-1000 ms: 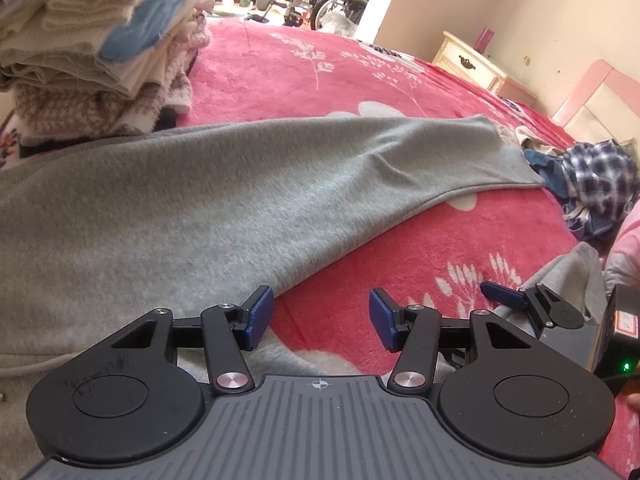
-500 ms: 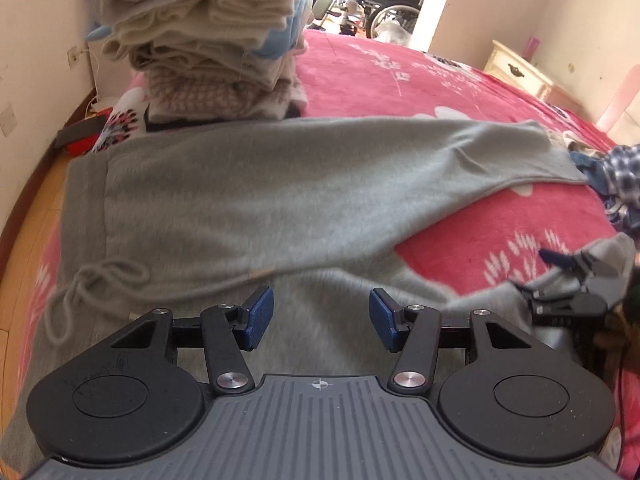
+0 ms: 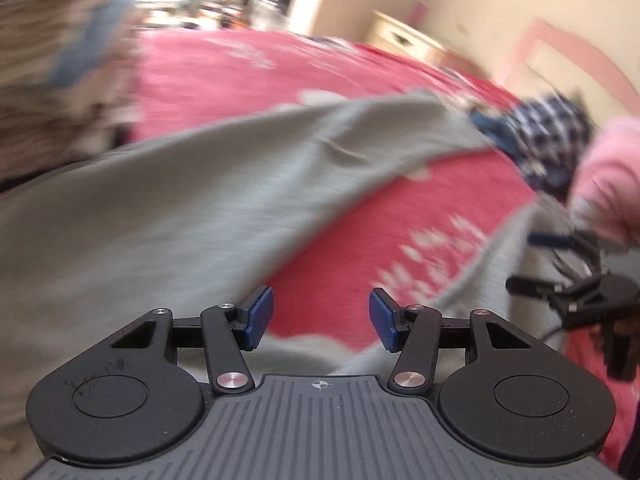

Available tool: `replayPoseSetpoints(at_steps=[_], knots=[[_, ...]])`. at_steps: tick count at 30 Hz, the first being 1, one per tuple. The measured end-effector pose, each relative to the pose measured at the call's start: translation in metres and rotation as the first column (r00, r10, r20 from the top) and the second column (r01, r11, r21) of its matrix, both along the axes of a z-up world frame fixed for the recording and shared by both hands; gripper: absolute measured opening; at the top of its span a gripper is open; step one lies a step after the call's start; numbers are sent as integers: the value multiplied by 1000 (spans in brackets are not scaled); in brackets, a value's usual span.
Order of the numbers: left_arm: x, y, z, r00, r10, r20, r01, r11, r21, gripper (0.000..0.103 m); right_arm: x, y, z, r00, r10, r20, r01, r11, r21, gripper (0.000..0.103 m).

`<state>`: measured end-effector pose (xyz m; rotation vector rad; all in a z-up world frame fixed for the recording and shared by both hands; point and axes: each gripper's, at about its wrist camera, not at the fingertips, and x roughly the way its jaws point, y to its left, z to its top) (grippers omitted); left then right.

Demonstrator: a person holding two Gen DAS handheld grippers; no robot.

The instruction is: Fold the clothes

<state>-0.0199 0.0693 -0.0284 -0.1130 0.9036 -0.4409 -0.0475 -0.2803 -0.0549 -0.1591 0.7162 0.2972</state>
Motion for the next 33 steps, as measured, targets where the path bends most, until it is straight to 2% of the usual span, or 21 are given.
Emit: replayPoseSetpoints(at_steps=[2, 4, 9, 11, 13, 15, 16, 17, 20, 21, 25, 28, 30, 33], knots=[[1, -15, -5, 999, -53, -9, 53, 999, 13, 53, 1, -24, 2, 998, -60, -9, 59, 997, -57, 103], [0, -21, -10, 998, -64, -28, 65, 998, 14, 53, 1, -45, 1, 995, -103, -13, 101, 987, -122, 103], [-2, -31, -20, 995, -81, -56, 82, 996, 17, 53, -3, -73, -17, 988, -130, -83, 109, 969, -220, 94], [0, -34, -21, 995, -85, -57, 86, 996, 22, 53, -2, -79, -26, 982, -154, -105, 124, 959, -254, 83], [3, -39, -21, 994, -92, -59, 93, 995, 29, 53, -1, -84, -35, 977, -175, -120, 134, 948, -289, 79], [7, -44, -21, 993, -103, -56, 105, 994, 34, 53, 2, -90, -38, 973, -196, -122, 146, 932, -333, 69], [9, -46, -21, 993, -109, -56, 111, 993, 37, 53, 4, -95, -37, 971, -207, -117, 154, 921, -357, 53], [11, -48, -22, 992, -112, -56, 115, 993, 39, 53, 4, -101, -32, 969, -225, -101, 172, 910, -377, 45], [15, -52, -24, 991, -117, -60, 119, 992, 42, 53, 2, -121, -16, 954, -297, -35, 248, 852, -462, 35], [15, -51, -24, 991, -116, -61, 119, 992, 43, 53, 0, -129, -11, 948, -320, -11, 273, 827, -491, 33], [15, -47, -27, 993, -103, -63, 106, 993, 49, 53, -7, -148, 10, 929, -366, 52, 333, 768, -547, 32], [16, -39, -25, 995, -75, -64, 78, 996, 47, 53, -13, -149, 30, 920, -364, 147, 377, 715, -589, 32], [14, -31, -22, 997, -50, -57, 53, 997, 48, 53, -15, -149, 47, 906, -363, 218, 419, 698, -581, 33], [11, -17, -15, 999, -6, -49, 9, 998, 58, 53, -10, -143, 73, 892, -354, 283, 452, 736, -504, 35]])
